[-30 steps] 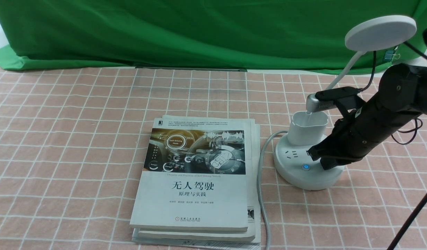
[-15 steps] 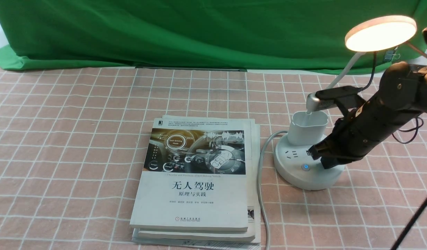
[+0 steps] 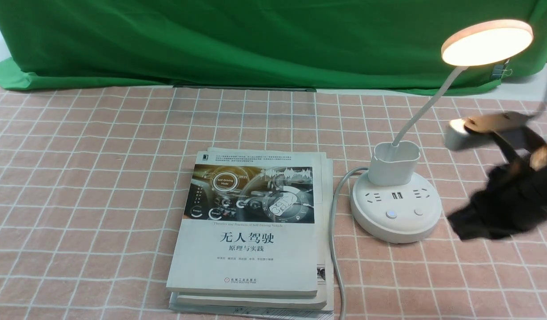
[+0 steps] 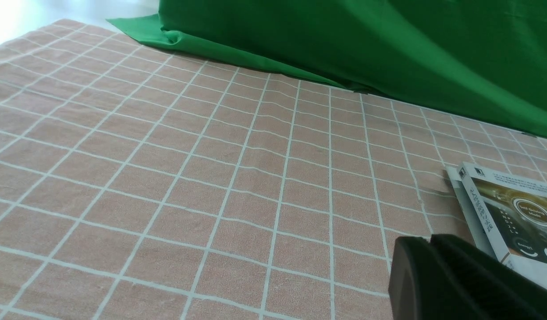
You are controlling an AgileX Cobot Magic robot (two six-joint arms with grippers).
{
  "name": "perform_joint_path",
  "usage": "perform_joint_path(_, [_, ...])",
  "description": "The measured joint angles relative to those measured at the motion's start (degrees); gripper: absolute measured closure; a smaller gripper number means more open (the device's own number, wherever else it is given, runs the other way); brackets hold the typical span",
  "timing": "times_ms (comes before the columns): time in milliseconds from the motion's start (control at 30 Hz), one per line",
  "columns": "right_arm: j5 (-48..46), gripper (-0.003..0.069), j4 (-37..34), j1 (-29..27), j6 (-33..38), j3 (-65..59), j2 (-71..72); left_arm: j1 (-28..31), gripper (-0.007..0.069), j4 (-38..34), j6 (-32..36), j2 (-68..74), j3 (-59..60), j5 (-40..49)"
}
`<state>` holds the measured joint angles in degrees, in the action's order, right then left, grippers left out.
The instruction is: Turn on the table lamp on the pink coffee tablecloth with your hand.
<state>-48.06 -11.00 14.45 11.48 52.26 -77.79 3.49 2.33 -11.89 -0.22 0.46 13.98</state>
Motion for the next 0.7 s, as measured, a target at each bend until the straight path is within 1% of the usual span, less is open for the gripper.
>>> perform_joint_path(100, [-0.1,0.0626,0.1,0.0,-2.6,-4.7,7.0,0.0,0.0606,0.0,0.0,0.0,0.0,0.0])
perform_joint_path(133, [-0.2,0.0626,0.2,0.0,-4.7,-7.4,12.0,0.0,0.0606,0.0,0.0,0.0,0.0,0.0])
perform_joint_path(300, [-1.5,0.0624,0.2,0.0,-9.1,-11.5,23.4,0.0,0.0606,0.0,0.0,0.0,0.0,0.0])
perform_joint_path(467, [-0.7,0.0615,0.2,0.0,-10.6,-12.0,32.8,0.0,0.0606,0.0,0.0,0.0,0.0,0.0])
perform_joint_path(567, [0.6,0.0609,0.2,0.0,-10.6,-12.0,35.8,0.0,0.0606,0.0,0.0,0.0,0.0,0.0])
perform_joint_path(700, [3.9,0.0596,0.2,0.0,-10.6,-12.1,40.8,0.0,0.0606,0.0,0.0,0.0,0.0,0.0])
